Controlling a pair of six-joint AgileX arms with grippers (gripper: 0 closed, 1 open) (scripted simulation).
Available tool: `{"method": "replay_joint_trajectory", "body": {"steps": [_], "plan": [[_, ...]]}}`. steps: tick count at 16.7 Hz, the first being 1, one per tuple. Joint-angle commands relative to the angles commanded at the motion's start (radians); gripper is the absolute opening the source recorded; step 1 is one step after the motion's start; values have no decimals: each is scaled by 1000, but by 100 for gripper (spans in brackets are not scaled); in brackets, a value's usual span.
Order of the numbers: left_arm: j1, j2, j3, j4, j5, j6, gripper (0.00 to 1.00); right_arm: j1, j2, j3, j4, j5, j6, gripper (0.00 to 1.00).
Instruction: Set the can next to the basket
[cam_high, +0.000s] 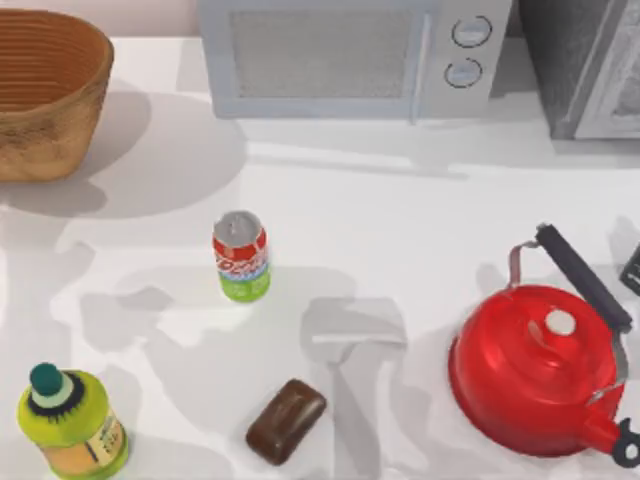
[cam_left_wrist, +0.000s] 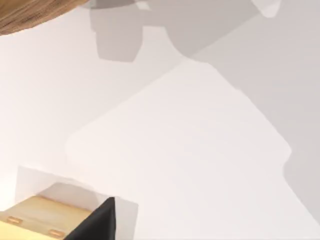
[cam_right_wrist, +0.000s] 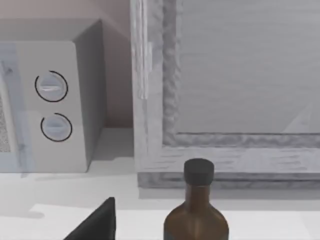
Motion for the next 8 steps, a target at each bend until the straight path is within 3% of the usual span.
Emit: {"method": "replay_joint_trajectory", "body": {"steps": [8], "plan": [[42, 450, 375, -280, 1, 227, 100, 0, 0, 0, 0, 0, 0, 100]]}}
